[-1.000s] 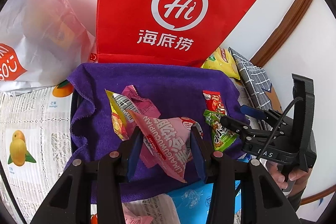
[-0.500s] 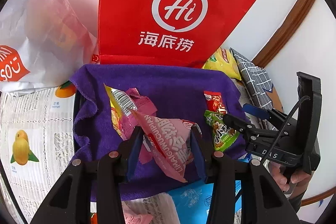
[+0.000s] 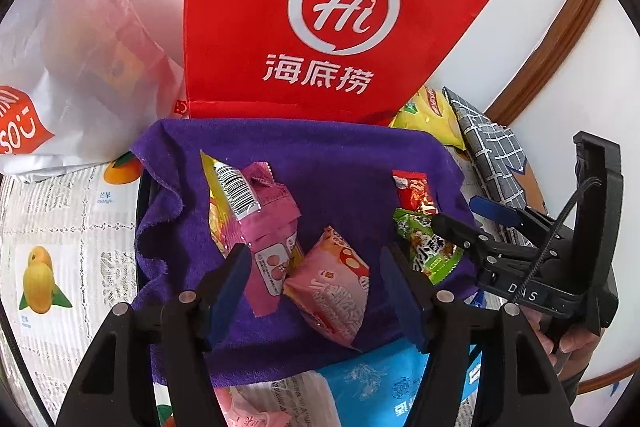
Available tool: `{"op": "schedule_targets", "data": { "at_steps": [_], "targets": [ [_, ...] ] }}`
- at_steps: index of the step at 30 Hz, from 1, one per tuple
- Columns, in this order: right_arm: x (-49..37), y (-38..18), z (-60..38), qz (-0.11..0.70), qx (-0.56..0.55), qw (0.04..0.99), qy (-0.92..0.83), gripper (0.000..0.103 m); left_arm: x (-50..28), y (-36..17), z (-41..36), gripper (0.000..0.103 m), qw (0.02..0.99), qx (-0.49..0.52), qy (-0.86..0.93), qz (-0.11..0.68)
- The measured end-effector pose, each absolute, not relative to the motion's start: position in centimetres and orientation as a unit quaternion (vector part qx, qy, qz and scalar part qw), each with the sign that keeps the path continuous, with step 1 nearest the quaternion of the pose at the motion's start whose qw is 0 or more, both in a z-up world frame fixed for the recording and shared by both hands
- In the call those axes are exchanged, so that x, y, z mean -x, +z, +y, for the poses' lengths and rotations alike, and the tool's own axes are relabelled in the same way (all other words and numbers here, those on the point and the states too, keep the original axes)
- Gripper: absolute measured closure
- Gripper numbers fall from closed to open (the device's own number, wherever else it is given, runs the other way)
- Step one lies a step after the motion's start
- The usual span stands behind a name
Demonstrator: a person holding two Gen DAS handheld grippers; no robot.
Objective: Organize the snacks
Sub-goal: 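Open the right tool to drop the green bag while the left tool releases the pink wrapper onto the towel, then move the right tool to the white-and-red sachet and grasp it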
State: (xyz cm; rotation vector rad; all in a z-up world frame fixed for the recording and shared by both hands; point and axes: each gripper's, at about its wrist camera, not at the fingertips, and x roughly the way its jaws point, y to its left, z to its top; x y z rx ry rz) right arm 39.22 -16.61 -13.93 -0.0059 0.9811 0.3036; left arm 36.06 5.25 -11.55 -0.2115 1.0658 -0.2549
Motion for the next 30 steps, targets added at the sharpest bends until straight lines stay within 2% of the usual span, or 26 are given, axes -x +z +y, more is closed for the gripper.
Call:
{"op": "schedule_targets", "data": {
  "at_steps": [3, 5, 14, 18, 21, 30],
  "targets": [
    [-39.0, -12.8, -16.5, 0.463, 0.001, 0.875, 0.140, 0.029, -35.9, -10.6, 5.1, 0.037, 0.852, 0.099, -0.120, 0.500],
    [-38.2, -11.9, -16.5, 0.446, -0.006, 0.883, 0.144, 0.029, -35.5, -10.2, 5.1, 0.033, 0.856, 0.101, -0.125, 0.492],
    [-33.2, -10.7, -20.4, 0.411, -0.036, 0.906, 0.095, 0.031, -34.7, -8.2, 5.8, 0.033, 0.856, 0.120, -0.133, 0.484],
    [-30.8, -12.0, -22.3, 0.441, -0.040, 0.892, 0.087, 0.033, -33.4, -6.6, 6.0, 0.033, 0.866, 0.113, -0.119, 0.473],
    [-29.2, -13.6, -23.1, 0.469, -0.026, 0.879, 0.083, 0.039, -32.1, -6.3, 6.5, 0.033, 0.862, 0.122, -0.118, 0.478],
    [-25.1, -17.5, -24.0, 0.502, -0.043, 0.855, 0.127, 0.039, -26.6, -7.2, 9.3, 0.033, 0.859, 0.115, -0.072, 0.494]
  ]
}}
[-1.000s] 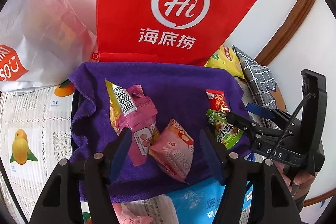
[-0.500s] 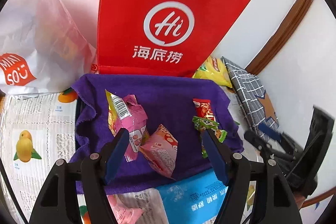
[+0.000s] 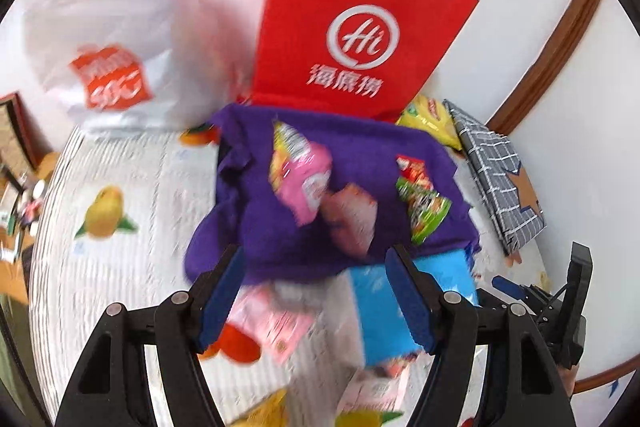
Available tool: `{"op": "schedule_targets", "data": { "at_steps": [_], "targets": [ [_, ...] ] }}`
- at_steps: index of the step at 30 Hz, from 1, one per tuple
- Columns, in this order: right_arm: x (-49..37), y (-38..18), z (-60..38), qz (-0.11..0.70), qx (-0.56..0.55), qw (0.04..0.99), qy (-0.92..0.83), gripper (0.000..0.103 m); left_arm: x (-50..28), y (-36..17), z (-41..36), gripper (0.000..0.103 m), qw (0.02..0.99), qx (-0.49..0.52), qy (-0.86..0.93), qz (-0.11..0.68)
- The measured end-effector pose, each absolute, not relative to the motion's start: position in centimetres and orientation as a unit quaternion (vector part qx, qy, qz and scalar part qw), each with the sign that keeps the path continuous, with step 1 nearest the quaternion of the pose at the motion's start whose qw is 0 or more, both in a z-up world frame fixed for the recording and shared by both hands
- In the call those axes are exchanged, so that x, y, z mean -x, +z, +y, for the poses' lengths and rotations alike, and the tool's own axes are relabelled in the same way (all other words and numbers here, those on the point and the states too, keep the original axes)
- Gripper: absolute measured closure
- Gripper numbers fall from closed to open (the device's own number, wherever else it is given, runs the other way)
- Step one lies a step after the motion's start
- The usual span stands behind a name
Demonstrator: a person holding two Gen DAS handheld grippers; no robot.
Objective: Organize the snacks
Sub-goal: 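Move the right tool to the white-and-red sachet and grasp it, then grasp the yellow snack bag with the left tool while the right tool lifts the sachet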
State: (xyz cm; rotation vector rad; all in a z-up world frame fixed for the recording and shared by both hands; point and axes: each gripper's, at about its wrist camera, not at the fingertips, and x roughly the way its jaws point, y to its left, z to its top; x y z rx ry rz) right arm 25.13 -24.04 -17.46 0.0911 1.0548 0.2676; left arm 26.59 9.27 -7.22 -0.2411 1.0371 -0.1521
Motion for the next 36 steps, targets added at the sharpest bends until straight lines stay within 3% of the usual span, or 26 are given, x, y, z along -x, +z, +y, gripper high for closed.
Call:
{"op": "schedule_targets", "data": {
  "at_steps": [11, 12, 13, 16, 31, 32, 33, 36],
  "targets": [
    [-24.7, -19.8, -23.0, 0.491, -0.010, 0.863, 0.115, 0.032, -20.3, -8.9, 12.5, 0.033, 0.847, 0.120, -0.020, 0.518],
    [-24.6, -19.7, -23.0, 0.488, -0.006, 0.865, 0.118, 0.033, -19.9, -9.1, 12.7, 0.033, 0.846, 0.120, -0.017, 0.519],
    [-24.4, -19.7, -23.0, 0.486, -0.002, 0.865, 0.121, 0.042, -19.5, -9.3, 12.9, 0.033, 0.845, 0.121, -0.015, 0.520],
    [-23.5, -19.5, -23.5, 0.481, -0.001, 0.868, 0.124, 0.045, -18.3, -10.0, 13.0, 0.033, 0.842, 0.118, -0.020, 0.526],
    [-15.7, -18.2, -25.8, 0.479, -0.060, 0.868, 0.113, 0.045, -15.2, -15.8, 8.9, 0.034, 0.841, 0.071, -0.029, 0.535],
    [-15.3, -18.4, -25.5, 0.479, -0.064, 0.867, 0.121, 0.045, -15.1, -16.0, 8.6, 0.037, 0.845, 0.065, -0.025, 0.530],
    [-14.8, -18.6, -25.0, 0.479, -0.067, 0.866, 0.130, 0.045, -14.9, -16.2, 8.4, 0.052, 0.847, 0.059, -0.022, 0.527],
    [-14.1, -19.3, -23.5, 0.471, -0.061, 0.867, 0.148, 0.045, -14.4, -16.4, 8.0, 0.059, 0.858, 0.044, -0.016, 0.512]
  ]
}}
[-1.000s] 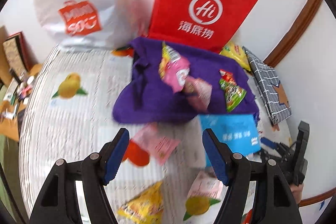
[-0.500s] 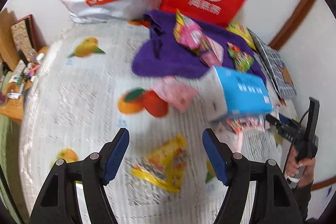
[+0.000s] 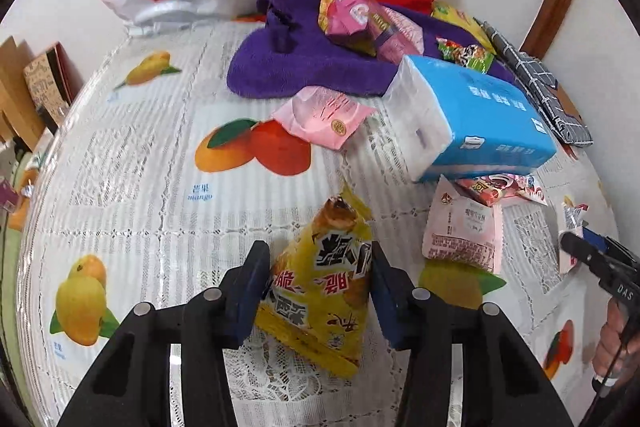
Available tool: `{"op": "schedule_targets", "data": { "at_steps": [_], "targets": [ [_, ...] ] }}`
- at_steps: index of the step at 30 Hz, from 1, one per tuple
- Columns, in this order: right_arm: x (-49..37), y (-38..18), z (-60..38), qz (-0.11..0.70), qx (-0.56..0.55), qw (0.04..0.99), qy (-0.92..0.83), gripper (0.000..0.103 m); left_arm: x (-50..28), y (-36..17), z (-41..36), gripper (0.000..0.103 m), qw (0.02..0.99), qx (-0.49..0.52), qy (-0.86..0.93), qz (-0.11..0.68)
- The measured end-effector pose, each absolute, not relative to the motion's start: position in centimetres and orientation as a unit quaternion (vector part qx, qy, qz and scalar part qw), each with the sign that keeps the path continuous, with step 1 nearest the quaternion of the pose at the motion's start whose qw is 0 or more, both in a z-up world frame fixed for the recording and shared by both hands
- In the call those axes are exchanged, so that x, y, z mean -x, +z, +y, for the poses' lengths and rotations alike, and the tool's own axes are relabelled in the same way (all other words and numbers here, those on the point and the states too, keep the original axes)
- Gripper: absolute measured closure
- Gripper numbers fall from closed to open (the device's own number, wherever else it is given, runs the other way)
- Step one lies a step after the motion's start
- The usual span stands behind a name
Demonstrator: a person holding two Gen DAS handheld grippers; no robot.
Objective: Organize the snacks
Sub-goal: 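Grasp the yellow snack bag with the left tool while the right tool lifts the sachet, then carry the sachet with the right tool while the left tool carries the yellow bag over the towel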
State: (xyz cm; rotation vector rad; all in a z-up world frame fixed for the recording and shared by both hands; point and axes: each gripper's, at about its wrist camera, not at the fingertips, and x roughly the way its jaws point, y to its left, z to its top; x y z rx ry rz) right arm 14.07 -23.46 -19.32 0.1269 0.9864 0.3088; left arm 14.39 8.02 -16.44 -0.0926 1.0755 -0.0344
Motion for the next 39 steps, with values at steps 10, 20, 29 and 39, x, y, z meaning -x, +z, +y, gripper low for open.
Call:
{"op": "schedule_targets", "data": {
  "at_steps": [10, 20, 29, 39],
  "targets": [
    [-14.6, -20.1, -21.1, 0.431, -0.023, 0.893, 0.126, 0.043, -12.7, -17.2, 7.0, 0.059, 0.894, 0.004, 0.006, 0.448],
    [-14.6, -20.1, -20.7, 0.434, -0.012, 0.892, 0.126, 0.040, -12.8, -17.7, 7.4, 0.055, 0.889, 0.019, 0.007, 0.458],
    [-14.6, -20.2, -20.9, 0.431, -0.011, 0.894, 0.123, 0.042, -12.7, -17.6, 7.2, 0.058, 0.889, 0.014, 0.014, 0.457],
    [-13.0, -18.4, -20.8, 0.406, -0.004, 0.905, 0.125, 0.046, -11.9, -15.4, 7.1, 0.061, 0.883, 0.054, -0.016, 0.465]
  ]
}}
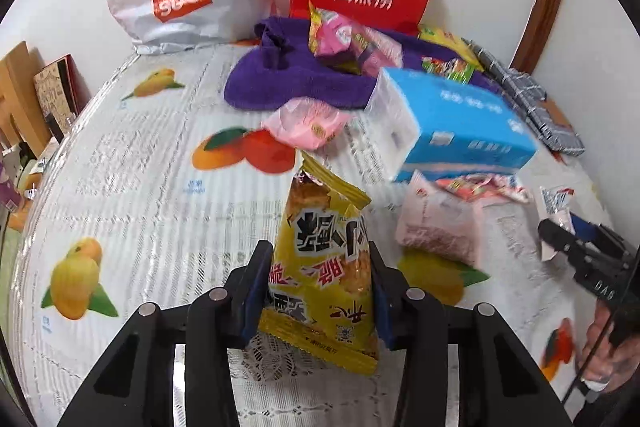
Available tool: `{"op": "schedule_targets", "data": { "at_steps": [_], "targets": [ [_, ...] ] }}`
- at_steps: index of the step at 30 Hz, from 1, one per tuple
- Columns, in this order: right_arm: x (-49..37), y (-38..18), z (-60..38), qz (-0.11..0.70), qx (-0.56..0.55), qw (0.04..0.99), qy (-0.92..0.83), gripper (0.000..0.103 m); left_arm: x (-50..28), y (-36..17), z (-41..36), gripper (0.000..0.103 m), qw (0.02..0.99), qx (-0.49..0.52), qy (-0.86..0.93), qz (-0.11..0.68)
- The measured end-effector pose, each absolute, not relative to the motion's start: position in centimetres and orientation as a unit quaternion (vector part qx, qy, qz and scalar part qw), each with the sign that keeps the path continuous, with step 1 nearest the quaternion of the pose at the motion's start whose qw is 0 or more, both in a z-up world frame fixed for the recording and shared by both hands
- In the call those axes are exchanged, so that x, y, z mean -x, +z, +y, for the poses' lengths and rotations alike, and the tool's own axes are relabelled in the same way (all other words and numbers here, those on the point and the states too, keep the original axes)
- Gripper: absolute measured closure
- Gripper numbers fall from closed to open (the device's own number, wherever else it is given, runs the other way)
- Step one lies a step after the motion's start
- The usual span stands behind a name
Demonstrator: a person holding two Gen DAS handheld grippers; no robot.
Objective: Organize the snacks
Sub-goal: 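Carry the sachet with the right tool while the left tool carries the yellow bag over the towel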
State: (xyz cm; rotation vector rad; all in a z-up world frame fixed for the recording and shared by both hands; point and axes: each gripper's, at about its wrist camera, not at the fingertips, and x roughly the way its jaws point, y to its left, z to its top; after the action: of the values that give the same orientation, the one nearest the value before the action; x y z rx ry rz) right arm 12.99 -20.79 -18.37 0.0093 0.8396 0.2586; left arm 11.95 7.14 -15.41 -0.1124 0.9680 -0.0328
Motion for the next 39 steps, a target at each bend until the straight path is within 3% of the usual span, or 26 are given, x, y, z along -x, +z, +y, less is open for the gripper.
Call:
{"op": "schedule_targets", "data": {
  "at_steps": [8, 21, 29, 39],
  "targets": [
    [-14.4, -13.2, -20.3, 0.378, -0.010, 0.914, 0.147, 0.046, -14.2, -10.9, 6.4, 0.061, 0.896, 0.052, -0.031, 0.440],
    [-27.2, -5.4, -18.2, 0.333, -0.008, 0.932, 0.142, 0.046, -25.0, -5.4, 7.0, 0.061, 0.912, 0.052, -0.002, 0.408],
    [-34.3, -5.0, -16.8, 0.337, -0.008, 0.930, 0.148, 0.045, -31.4, -5.3, 7.9, 0.061, 0.907, 0.059, -0.008, 0.417],
    [-37.5, -8.7, -17.1, 0.366, 0.007, 0.917, 0.157, 0.046, -34.9, -8.4, 10.2, 0.061, 0.889, 0.079, 0.012, 0.452]
  ]
}}
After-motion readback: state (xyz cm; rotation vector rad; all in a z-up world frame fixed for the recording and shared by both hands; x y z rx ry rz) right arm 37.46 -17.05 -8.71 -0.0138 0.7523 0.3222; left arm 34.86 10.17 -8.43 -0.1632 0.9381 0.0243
